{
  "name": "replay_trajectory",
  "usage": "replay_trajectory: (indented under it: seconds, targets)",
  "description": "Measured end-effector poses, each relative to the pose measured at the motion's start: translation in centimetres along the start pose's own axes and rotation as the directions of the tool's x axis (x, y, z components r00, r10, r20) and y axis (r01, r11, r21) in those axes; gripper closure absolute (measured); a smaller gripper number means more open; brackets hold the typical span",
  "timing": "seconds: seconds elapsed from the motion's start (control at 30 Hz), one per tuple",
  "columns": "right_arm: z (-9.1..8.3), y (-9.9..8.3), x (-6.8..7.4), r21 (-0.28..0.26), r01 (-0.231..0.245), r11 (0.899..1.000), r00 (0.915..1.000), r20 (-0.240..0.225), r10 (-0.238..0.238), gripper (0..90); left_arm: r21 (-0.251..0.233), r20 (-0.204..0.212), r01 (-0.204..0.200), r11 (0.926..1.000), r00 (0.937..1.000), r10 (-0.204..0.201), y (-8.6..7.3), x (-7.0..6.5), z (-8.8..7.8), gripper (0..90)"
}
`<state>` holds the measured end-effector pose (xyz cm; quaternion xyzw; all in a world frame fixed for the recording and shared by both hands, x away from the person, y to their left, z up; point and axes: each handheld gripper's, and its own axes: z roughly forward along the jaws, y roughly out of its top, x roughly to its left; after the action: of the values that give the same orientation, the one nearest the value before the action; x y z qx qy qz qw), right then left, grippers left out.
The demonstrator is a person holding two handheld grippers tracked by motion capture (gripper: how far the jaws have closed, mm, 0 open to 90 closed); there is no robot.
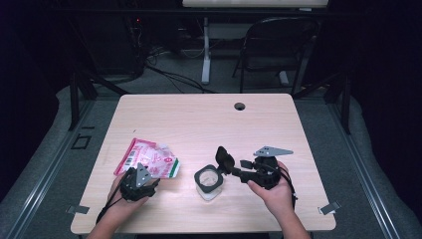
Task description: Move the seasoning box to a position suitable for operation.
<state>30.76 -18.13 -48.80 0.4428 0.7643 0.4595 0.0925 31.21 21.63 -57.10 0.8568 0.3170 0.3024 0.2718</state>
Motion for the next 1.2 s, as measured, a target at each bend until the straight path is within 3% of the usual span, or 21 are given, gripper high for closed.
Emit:
replay_trajectory:
  seconds: [0.1,0.3,0.5,0.8,1.0,1.2]
  targets:
    - [-0.1,0.1,0.0,0.001,-0.005,1.000,1.0000,-0.001,0.005,50.2,0.001,-0.027,-0.032,0.9995,0.9991,0.032,0.0,-0.1,0.3,38.7]
    - [-0.2,0.1,0.0,-0.002,0.000,1.000,1.0000,0.004,0.000,49.9,-0.009,-0.046,-0.053,0.9986,0.9976,0.053,-0.1,-0.2,0.6,41.1]
    - [-0.3,0.1,0.0,-0.003,0.001,1.000,1.0000,0.006,-0.001,49.7,-0.013,-0.053,-0.050,0.9987,0.9974,0.049,-0.1,-0.3,1.2,43.6]
    - [-0.6,-0.3,0.0,-0.012,-0.005,1.000,0.9999,0.015,0.005,48.9,-0.044,-0.059,-0.052,0.9977,0.9970,0.050,0.2,-0.1,1.5,56.7]
    - [-1.0,-0.6,0.1,-0.032,-0.007,0.999,0.9996,0.029,0.008,49.2,-0.059,-0.048,-0.038,0.9975,0.9982,0.036,0.4,0.1,1.7,65.2]
    - [-1.4,-0.7,0.0,-0.051,-0.006,0.999,0.9993,0.037,0.008,49.3,-0.073,-0.003,0.037,0.9966,0.9993,-0.038,0.4,0.7,1.7,77.9]
